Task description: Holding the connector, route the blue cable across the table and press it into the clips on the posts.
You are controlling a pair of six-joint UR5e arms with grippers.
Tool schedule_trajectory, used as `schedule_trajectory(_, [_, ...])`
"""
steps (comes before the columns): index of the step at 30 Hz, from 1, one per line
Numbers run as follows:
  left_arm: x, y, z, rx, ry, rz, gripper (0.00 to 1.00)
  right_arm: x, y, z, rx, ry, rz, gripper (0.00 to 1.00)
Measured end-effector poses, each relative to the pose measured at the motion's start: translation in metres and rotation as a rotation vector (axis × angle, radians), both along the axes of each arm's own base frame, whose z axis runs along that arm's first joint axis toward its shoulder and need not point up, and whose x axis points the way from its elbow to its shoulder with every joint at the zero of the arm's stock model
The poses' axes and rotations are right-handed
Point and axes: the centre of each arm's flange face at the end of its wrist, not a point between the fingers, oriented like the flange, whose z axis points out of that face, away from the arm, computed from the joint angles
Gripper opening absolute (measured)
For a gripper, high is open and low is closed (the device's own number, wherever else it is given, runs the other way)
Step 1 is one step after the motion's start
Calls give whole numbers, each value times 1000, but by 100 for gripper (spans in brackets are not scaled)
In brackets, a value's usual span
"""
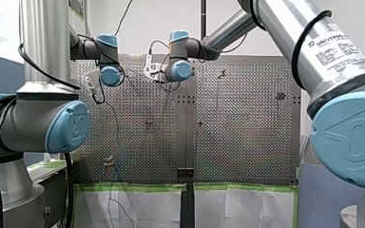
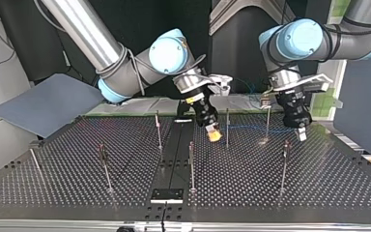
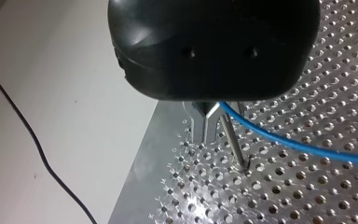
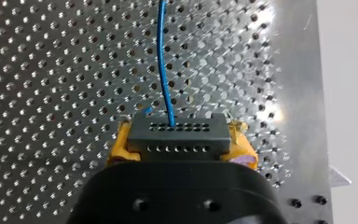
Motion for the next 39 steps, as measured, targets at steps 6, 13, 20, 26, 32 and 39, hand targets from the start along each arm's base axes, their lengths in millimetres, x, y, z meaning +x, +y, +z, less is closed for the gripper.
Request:
schedule_trajectory(6, [7,7,3,4,-18,-6,0,3,-2,3,-3,-3,7,0])
schedule_trajectory(13, [26,15,-1,9,-10,-12,0,6,-8,-9,6,8,4,0])
schedule_trajectory(20, [48,32,-7,6,-16,-3,0,12,-13,-6,-1,0,4,0])
schedule_trajectory(26, [56,55,-4,6,-44,-6,0,12,-15,-1,-8,-6,2,0])
schedule_trajectory(32, [69,57,-6,-3,-72,-64,0,12,-19,2,-14,-11,-2,0])
schedule_trajectory(39, [93,57,-18,0,-57,-126,0,13,-21,8,-21,-21,-4,0])
